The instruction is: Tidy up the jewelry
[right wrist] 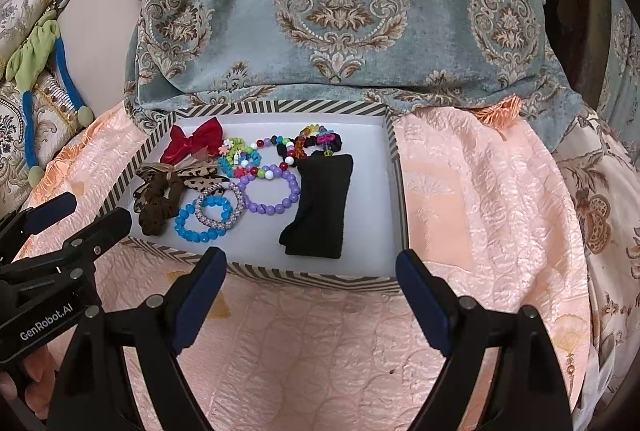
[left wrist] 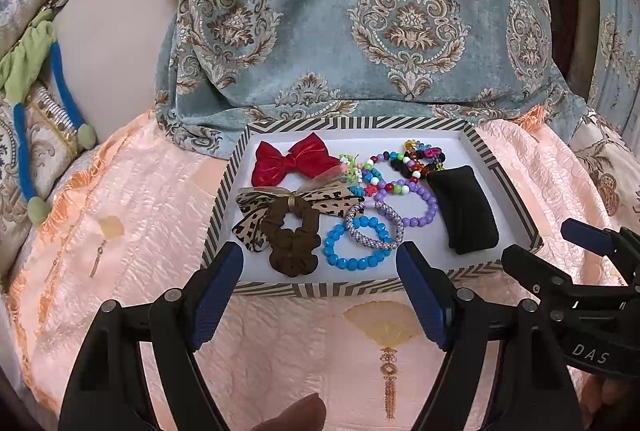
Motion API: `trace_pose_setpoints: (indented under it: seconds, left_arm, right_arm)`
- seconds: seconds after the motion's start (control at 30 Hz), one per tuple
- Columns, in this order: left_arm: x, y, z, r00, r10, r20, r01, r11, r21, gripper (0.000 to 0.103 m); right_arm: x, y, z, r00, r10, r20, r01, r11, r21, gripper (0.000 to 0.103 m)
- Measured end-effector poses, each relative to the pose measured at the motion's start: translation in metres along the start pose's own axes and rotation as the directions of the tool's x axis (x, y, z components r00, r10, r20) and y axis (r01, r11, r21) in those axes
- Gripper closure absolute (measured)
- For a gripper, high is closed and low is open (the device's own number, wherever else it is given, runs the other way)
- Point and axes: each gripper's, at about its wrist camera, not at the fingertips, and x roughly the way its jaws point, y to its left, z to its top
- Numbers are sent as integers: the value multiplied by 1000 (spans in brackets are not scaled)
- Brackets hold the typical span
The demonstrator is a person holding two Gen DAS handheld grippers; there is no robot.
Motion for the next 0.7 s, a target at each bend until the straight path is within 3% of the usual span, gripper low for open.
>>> trace_pose_setpoints:
  seconds: [0.7]
  left_arm:
    - [3,2,0,1000,0,-12,0,1000,-1,39]
  right_arm:
    - [-2,0,1,1000,-2,7,2,1000,-2,14]
